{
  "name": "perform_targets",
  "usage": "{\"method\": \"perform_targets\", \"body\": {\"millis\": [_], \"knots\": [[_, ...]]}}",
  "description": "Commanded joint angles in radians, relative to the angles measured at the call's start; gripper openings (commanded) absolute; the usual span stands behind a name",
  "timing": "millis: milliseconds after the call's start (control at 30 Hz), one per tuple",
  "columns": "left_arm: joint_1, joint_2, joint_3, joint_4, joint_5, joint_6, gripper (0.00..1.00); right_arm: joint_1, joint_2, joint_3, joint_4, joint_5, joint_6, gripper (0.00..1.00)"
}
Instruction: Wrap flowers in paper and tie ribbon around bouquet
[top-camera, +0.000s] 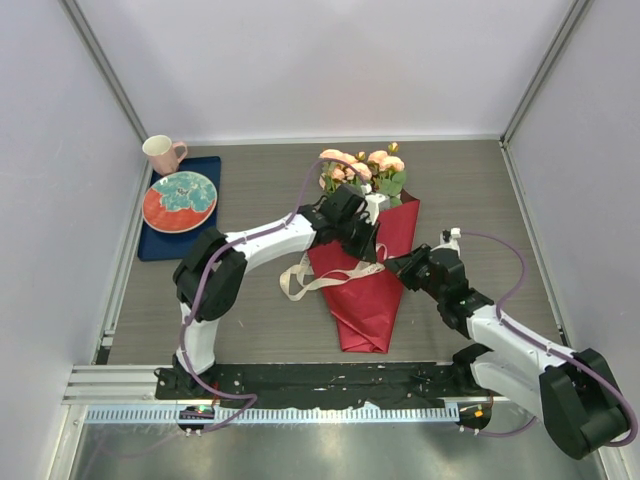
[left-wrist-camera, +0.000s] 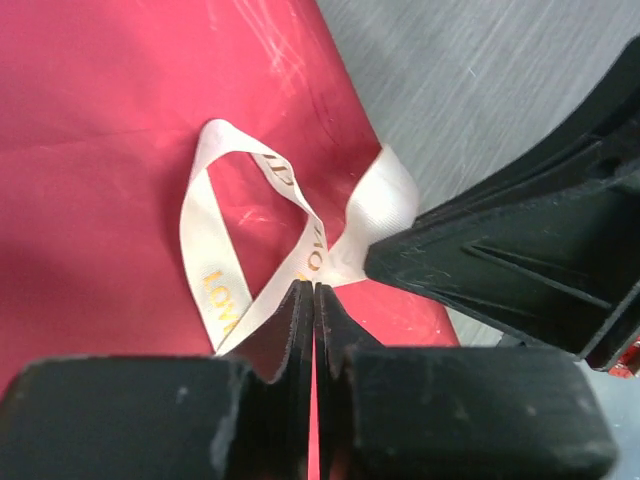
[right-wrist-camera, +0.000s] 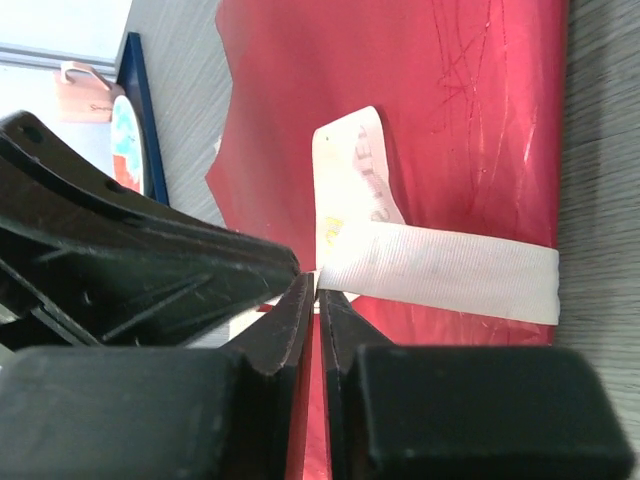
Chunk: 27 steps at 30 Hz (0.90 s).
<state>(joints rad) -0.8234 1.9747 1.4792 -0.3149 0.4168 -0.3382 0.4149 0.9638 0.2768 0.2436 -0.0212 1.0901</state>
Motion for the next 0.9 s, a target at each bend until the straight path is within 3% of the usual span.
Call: {"method": "perform_targets", "body": {"millis": [0, 133, 300, 333, 367, 500, 633, 867], "knots": [[0.004, 0.010, 0.056, -0.016, -0.073, 0.021, 0.00, -0.004, -0.042, 0.044, -0.070, 0.000, -0.079, 0.18], [0.004, 0.016, 0.056, -0.001, -0.072, 0.010, 0.00, -0.005, -0.079, 0.041, -0.144, -0.006, -0.150, 0.31], [0.004, 0.018, 0.067, -0.004, -0.018, -0.005, 0.03, -0.004, -0.108, 0.033, -0.161, 0.003, -0.182, 0.32], [0.004, 0.012, 0.063, -0.013, -0.007, -0.010, 0.12, -0.004, -0.109, 0.038, -0.158, 0.010, -0.180, 0.32], [0.003, 0.001, 0.038, -0.007, 0.006, -0.012, 0.33, -0.004, -0.108, 0.039, -0.155, 0.012, -0.173, 0.33], [-0.014, -0.074, -0.055, 0.059, -0.001, 0.019, 0.54, -0.004, -0.047, 0.061, -0.127, 0.014, -0.147, 0.33], [-0.046, -0.073, -0.059, 0.053, -0.027, 0.065, 0.56, -0.004, -0.008, 0.064, -0.063, 0.007, -0.104, 0.32], [-0.056, -0.016, -0.027, 0.033, -0.052, 0.077, 0.50, -0.005, -0.027, 0.073, -0.046, 0.018, -0.049, 0.29]]}}
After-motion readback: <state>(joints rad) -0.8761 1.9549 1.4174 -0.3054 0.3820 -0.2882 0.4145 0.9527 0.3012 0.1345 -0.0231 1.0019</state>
